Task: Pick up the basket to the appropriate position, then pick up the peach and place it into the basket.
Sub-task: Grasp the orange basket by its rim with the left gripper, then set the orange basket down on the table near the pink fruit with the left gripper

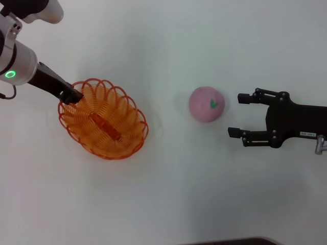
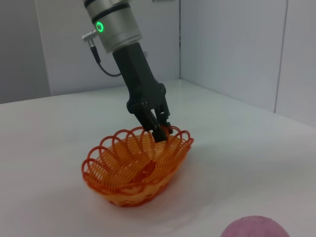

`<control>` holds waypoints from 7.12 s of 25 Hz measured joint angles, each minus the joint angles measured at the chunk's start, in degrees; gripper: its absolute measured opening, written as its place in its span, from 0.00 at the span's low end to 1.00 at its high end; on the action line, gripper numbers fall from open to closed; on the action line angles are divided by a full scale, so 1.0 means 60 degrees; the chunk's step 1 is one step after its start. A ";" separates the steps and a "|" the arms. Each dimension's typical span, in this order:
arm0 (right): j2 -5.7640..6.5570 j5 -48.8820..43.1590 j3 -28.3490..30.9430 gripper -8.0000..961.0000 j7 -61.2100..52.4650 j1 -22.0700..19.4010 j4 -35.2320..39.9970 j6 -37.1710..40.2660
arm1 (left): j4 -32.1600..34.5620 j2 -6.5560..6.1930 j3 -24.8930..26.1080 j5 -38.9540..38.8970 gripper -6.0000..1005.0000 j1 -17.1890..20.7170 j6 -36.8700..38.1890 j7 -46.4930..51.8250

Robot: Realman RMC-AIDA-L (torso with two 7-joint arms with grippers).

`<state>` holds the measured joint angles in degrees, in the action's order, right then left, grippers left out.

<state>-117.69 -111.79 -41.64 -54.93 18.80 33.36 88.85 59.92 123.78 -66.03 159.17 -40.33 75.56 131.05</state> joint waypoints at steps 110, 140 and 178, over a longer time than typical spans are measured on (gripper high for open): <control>-0.0277 -0.0063 0.1642 0.92 -0.0001 0.0166 0.0138 -0.0030 | 0.0334 0.0141 0.2473 -0.4346 0.05 0.3111 0.0806 0.3754; -0.0175 -0.0432 0.0311 0.91 0.0000 0.0109 0.0222 0.0136 | 0.0237 0.0141 0.2116 -0.4616 0.07 0.3368 0.0472 0.3661; -0.0175 -0.0380 0.0479 0.89 0.0001 0.0092 0.0225 0.0133 | 0.0754 0.0074 0.2444 -0.4890 0.69 0.3640 0.1200 0.2888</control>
<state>-118.74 -114.08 -38.76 -54.93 19.36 34.72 89.65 64.44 124.23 -51.36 129.84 -18.49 82.76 148.38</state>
